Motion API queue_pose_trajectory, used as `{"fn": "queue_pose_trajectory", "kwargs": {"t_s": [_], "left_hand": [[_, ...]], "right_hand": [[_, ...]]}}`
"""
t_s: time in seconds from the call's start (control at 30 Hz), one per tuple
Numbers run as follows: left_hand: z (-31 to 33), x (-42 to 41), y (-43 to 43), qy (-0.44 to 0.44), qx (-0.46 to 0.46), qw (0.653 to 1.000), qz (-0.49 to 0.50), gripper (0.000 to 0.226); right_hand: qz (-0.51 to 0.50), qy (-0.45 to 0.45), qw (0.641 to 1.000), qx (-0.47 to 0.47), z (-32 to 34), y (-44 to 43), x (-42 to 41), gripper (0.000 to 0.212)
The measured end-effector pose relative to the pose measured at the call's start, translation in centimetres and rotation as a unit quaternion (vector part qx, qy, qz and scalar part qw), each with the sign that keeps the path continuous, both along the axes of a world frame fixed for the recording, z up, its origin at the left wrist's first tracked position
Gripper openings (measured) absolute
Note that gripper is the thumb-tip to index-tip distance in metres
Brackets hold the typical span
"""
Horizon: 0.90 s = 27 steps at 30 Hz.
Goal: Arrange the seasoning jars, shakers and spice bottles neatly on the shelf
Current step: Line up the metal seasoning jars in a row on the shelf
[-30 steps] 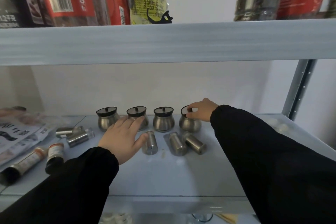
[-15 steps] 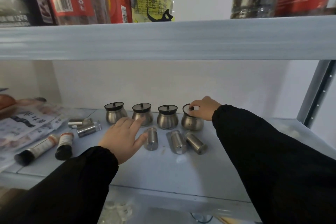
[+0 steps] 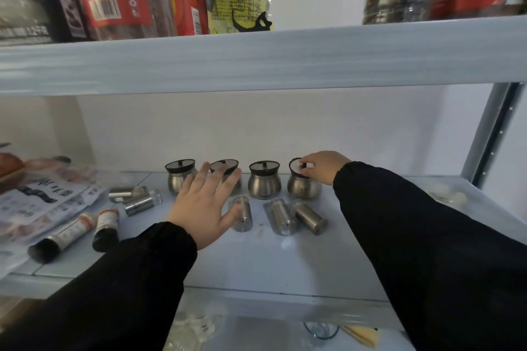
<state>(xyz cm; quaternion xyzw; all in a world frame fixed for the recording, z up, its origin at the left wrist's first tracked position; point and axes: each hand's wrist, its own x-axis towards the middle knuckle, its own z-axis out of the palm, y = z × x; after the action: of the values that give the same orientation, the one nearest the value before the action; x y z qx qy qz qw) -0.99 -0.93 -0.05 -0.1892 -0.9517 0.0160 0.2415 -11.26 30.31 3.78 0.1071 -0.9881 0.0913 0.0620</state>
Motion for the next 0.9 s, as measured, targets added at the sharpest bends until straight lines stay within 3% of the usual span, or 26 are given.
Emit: {"fn": "queue_pose_trajectory", "kwargs": {"t_s": [0.7, 0.9], "left_hand": [[-1.9, 0.4, -1.5, -0.021, 0.021, 1.0, 0.003, 0.073], [-2.0, 0.2, -2.4, -0.023, 0.015, 1.0, 0.004, 0.073]], "right_hand": [[-0.031, -0.028, 0.998, -0.04, -0.7, -0.4, 0.5, 0.046], [0.0, 0.102, 0.993, -0.063, 1.2, -3.8, 0.9, 0.062]]}}
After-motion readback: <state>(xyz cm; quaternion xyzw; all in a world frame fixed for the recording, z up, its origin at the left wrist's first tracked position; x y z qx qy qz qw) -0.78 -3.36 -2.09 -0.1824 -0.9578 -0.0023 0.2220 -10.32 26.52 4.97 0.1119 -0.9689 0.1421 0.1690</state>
